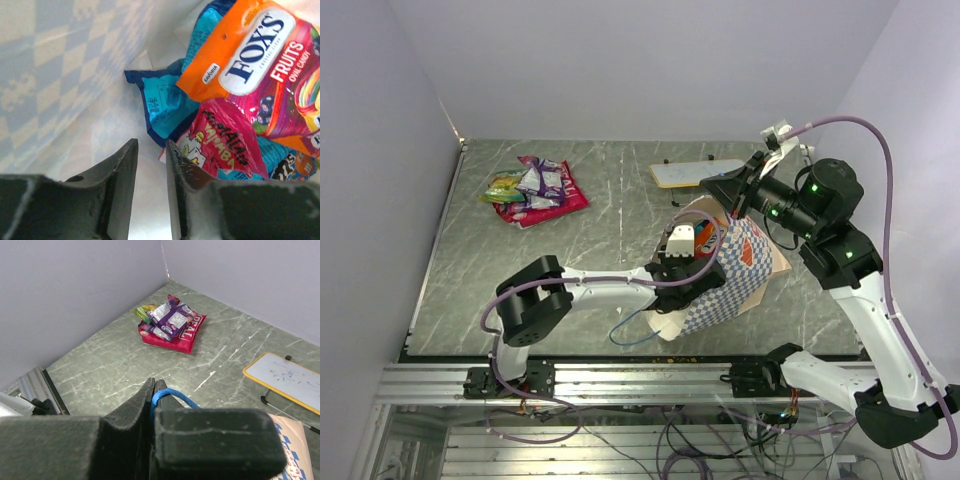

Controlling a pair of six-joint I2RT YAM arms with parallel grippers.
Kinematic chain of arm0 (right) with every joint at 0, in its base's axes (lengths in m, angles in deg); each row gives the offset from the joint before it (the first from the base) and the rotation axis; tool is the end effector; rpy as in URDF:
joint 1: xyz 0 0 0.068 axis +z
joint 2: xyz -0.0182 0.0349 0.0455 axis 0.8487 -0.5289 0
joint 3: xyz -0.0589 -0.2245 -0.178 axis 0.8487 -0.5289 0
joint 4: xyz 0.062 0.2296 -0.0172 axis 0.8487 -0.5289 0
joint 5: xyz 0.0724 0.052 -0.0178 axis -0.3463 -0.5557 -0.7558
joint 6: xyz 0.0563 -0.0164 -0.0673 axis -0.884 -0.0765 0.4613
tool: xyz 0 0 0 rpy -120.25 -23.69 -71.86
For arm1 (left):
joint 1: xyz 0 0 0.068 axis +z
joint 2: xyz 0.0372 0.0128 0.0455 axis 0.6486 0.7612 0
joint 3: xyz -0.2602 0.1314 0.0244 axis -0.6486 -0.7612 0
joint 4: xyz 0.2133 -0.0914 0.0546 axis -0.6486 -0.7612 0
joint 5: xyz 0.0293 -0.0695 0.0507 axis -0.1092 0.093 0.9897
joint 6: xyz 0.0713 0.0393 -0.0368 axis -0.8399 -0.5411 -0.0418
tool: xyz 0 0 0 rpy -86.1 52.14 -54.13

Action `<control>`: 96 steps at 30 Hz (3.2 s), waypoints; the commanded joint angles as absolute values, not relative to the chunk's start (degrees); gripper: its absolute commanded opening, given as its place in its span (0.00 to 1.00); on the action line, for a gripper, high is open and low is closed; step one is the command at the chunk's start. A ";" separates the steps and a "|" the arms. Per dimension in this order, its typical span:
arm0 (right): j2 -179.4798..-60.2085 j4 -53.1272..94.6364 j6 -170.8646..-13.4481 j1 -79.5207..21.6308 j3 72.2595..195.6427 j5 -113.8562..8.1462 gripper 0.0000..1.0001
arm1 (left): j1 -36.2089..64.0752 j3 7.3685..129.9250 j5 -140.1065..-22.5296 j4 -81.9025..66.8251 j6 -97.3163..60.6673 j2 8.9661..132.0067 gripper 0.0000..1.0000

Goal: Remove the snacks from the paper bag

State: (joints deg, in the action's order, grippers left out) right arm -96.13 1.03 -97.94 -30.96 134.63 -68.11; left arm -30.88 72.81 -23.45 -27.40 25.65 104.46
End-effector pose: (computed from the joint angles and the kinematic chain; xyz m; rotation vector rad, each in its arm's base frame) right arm 0.1663 0.1200 0.4777 -0.5251 1.5748 0.8502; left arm 0.1891 -0.3699 0.2146 -0.0538 2.1048 -0.2322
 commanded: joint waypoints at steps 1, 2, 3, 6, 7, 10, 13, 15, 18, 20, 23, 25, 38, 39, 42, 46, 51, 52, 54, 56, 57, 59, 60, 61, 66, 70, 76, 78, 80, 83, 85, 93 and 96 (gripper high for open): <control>-94.99 3.87 -96.32 -30.60 137.85 -68.77 0.00 | -28.66 71.90 -23.20 -27.25 25.63 102.00 0.41; -94.97 3.83 -96.16 -30.64 137.98 -68.77 0.00 | -28.17 71.63 -23.68 -26.53 24.88 102.01 0.44; -95.03 3.80 -96.03 -30.65 138.15 -68.77 0.00 | -27.82 71.66 -23.99 -25.54 23.21 102.34 0.50; -95.25 3.90 -95.65 -30.65 138.45 -68.90 0.00 | -26.82 75.37 -24.32 -28.69 23.29 105.53 0.60; -95.36 3.99 -95.55 -30.65 138.61 -69.02 0.00 | -26.61 76.41 -24.65 -29.05 23.09 106.51 0.60; -95.82 4.19 -95.29 -30.66 138.99 -69.44 0.00 | -25.72 77.80 -25.36 -29.70 23.56 108.62 0.63; -95.96 4.34 -94.89 -30.65 139.09 -69.45 0.00 | -23.80 78.30 -27.92 -29.28 23.96 110.17 0.65; -95.79 4.39 -94.75 -30.62 139.01 -69.10 0.00 | -23.52 78.71 -29.10 -27.46 21.91 111.02 0.65; -95.64 4.73 -94.68 -30.69 139.07 -68.88 0.00 | -23.06 80.30 -30.73 -26.91 20.51 113.40 0.65; -95.59 4.67 -94.61 -30.64 139.37 -68.41 0.00 | -22.63 81.66 -31.84 -26.88 19.95 115.04 0.65; -95.65 4.25 -94.35 -30.65 139.89 -67.63 0.00 | -22.34 83.92 -33.15 -25.58 16.40 116.81 0.57; -95.63 3.76 -94.18 -30.64 140.41 -67.23 0.00 | -22.04 85.70 -32.95 -26.22 15.01 117.88 0.50; -94.24 1.49 -90.98 -30.61 139.71 -61.58 0.00 | -20.94 79.69 -42.99 -19.51 9.78 100.01 0.07; -94.24 1.42 -90.83 -30.62 139.70 -60.12 0.00 | -21.01 78.95 -44.36 -19.25 9.78 98.07 0.07; -94.23 1.31 -90.98 -30.65 139.75 -56.61 0.00 | -21.22 77.28 -48.79 -19.32 9.55 93.15 0.07; -93.41 1.78 -90.79 -30.68 138.91 -52.79 0.00 | -21.47 77.59 -53.88 -21.91 8.40 88.55 0.07; -92.77 1.92 -90.33 -30.65 138.04 -50.27 0.00 | -22.02 80.60 -56.48 -26.02 6.39 83.66 0.07; -92.74 1.71 -90.19 -30.65 138.03 -49.63 0.00 | -22.23 81.64 -56.47 -27.03 5.90 82.77 0.07; -92.46 1.15 -89.97 -30.65 138.03 -48.52 0.00 | -22.41 83.77 -56.93 -28.78 5.21 81.37 0.07; -92.28 0.62 -90.10 -30.65 137.96 -47.77 0.00 | -22.49 86.02 -58.54 -30.13 5.02 80.19 0.07; -92.10 0.53 -90.40 -30.65 137.88 -47.62 0.00 | -22.51 87.12 -59.25 -30.64 5.32 79.82 0.07; -91.76 0.50 -90.74 -30.65 137.50 -47.90 0.00 | -22.54 89.17 -61.72 -30.80 5.30 79.13 0.07; -91.62 0.58 -90.95 -30.65 137.24 -48.18 0.00 | -22.52 90.36 -62.51 -30.51 5.15 78.66 0.07; -91.37 0.60 -91.27 -30.65 137.00 -48.29 0.00 | -22.57 91.33 -63.22 -30.21 4.81 78.19 0.07; -90.06 -0.29 -92.59 -30.65 135.89 -47.09 0.00 | -22.50 98.90 -61.80 -32.44 2.97 76.23 0.07; -88.88 -1.36 -92.38 -30.65 134.36 -45.71 0.00 | -22.41 108.90 -59.56 -37.91 0.42 76.82 0.07; -88.52 -3.11 -92.50 -30.65 134.53 -41.35 0.00 | -22.16 120.41 -55.91 -43.84 -4.08 76.47 0.07; -88.89 -4.10 -93.24 -30.66 135.20 -39.99 0.00 | -21.89 123.23 -54.46 -45.60 -5.62 76.21 0.07; -89.40 -4.98 -93.26 -30.65 135.91 -40.00 0.00 | -21.72 127.10 -51.13 -48.31 -6.68 76.43 0.07; -89.93 -6.31 -92.93 -30.65 136.80 -40.05 0.00 | -21.47 129.51 -44.82 -50.94 -9.37 76.29 0.07; -90.39 -6.98 -92.60 -30.66 137.41 -39.99 0.00 | -20.96 129.36 -39.41 -51.90 -10.90 76.04 0.07; -92.71 -9.44 -90.99 -30.64 142.42 -41.42 0.00 | -7.31 125.17 -36.61 -51.41 -12.16 77.73 0.07; -93.24 -9.71 -89.24 -30.65 142.90 -42.29 0.00 | 4.99 121.03 -45.88 -49.70 -8.54 79.06 0.07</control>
